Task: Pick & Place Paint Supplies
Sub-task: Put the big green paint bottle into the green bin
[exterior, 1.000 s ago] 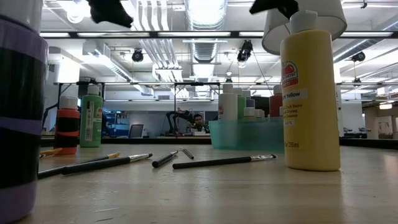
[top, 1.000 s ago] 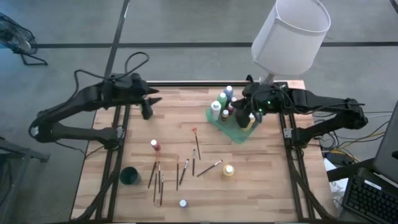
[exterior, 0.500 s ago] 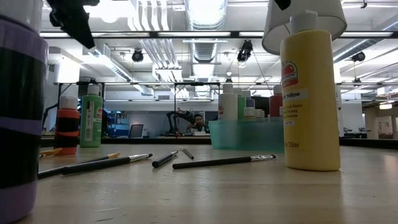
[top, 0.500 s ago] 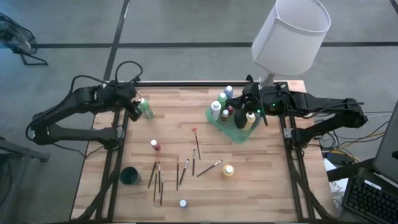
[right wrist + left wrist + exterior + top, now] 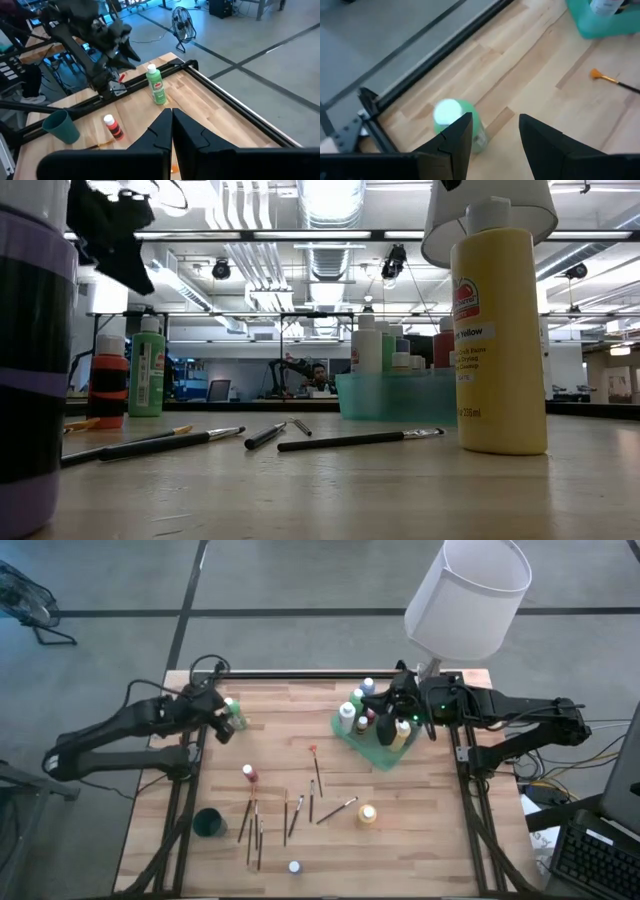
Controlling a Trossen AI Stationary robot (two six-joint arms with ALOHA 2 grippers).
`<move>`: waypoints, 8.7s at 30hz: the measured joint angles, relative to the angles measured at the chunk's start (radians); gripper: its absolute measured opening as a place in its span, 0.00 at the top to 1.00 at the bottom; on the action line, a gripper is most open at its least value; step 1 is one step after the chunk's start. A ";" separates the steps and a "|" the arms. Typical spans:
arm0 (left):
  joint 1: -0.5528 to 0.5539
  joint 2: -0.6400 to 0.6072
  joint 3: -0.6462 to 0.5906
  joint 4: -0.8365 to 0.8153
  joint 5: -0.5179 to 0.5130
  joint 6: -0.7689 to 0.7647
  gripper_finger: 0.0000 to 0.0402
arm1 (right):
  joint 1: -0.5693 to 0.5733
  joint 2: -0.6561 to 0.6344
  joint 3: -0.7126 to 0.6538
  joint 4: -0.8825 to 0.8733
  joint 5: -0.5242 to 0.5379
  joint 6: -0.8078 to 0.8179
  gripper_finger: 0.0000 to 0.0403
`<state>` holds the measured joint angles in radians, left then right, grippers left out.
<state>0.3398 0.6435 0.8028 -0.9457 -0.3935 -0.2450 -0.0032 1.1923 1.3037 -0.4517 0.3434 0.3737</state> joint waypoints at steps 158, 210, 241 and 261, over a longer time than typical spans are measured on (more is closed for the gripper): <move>0.032 -0.097 -0.373 0.868 -0.333 0.232 0.04 | -0.050 0.001 0.000 0.023 0.067 0.019 0.98; 0.066 0.018 -0.679 1.271 -0.323 0.139 0.34 | -0.050 0.001 0.000 0.020 0.078 0.019 0.98; 0.066 0.015 -0.571 1.215 -0.163 0.140 0.68 | -0.049 0.001 0.000 0.013 0.077 0.016 0.98; 0.066 -0.025 -0.298 0.801 -0.158 0.246 0.74 | -0.050 0.001 0.000 0.011 0.076 0.019 0.98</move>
<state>0.4057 0.6184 0.5050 -0.1447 -0.5514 0.0007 -0.0528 1.1931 1.3033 -0.4408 0.4191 0.3927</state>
